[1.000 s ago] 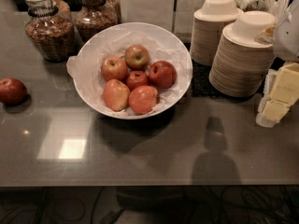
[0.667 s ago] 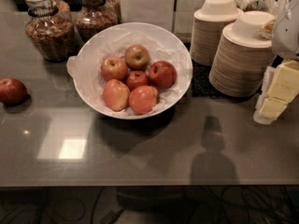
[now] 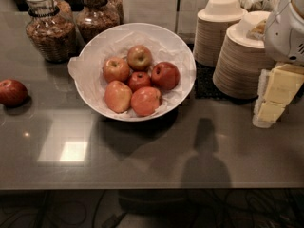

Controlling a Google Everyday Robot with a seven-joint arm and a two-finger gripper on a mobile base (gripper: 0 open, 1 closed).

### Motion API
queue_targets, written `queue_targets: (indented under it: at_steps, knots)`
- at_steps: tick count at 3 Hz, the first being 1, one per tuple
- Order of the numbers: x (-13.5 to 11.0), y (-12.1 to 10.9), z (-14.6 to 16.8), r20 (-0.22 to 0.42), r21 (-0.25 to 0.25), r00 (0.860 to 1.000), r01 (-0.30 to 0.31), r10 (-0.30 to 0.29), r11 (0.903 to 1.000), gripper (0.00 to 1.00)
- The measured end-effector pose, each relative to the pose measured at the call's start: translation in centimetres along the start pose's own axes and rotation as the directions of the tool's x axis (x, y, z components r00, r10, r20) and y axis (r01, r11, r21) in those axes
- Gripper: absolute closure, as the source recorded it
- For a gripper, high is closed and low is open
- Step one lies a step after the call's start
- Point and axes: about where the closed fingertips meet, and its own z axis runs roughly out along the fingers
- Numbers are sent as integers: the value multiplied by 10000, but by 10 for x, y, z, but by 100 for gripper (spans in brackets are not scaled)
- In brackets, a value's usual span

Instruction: Pick apple from white bowl

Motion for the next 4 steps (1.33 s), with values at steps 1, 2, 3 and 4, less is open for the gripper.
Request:
queue_targets:
  at_steps: [1,2,3,4]
  knots:
    - [-9,-6,9,460,322,9989,-113,98,9994,0]
    - [-46,-17,33,1576,856,9866,287,-420,9959,0]
    - [-88,-39,45,2744,1655,9552,666,-1108,9840,0]
    - [-128,-58,49,3939,2055,9039,902,-1668,9745,0]
